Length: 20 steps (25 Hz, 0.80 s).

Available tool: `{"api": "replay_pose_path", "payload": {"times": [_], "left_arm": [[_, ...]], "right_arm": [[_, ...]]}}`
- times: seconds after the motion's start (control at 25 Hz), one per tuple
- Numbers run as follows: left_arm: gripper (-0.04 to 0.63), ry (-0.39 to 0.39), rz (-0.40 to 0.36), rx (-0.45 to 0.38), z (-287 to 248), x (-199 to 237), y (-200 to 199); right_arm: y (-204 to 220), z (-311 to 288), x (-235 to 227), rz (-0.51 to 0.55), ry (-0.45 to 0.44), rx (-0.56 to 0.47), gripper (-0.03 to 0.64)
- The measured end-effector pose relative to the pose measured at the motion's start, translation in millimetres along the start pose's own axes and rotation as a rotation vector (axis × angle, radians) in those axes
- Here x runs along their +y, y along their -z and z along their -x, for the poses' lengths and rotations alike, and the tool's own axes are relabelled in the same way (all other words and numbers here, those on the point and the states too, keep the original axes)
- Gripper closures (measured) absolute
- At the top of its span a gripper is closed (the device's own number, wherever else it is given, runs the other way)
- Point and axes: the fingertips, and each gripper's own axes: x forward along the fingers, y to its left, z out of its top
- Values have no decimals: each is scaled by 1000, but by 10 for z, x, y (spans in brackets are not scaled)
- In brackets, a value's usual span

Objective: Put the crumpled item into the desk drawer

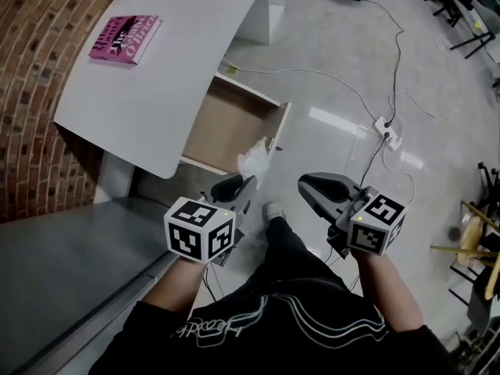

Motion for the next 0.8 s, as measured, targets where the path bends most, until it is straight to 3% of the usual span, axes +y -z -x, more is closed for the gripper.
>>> {"api": "replay_pose_path", "payload": {"times": [0.64, 0.8], "left_arm": [[534, -85, 91, 70, -1119, 894, -15], [533, -118, 83, 88, -1373, 1143, 7]], "right_arm": [[19, -476, -846, -80, -22, -4, 565], [147, -555, -973, -64, -42, 33, 565]]}}
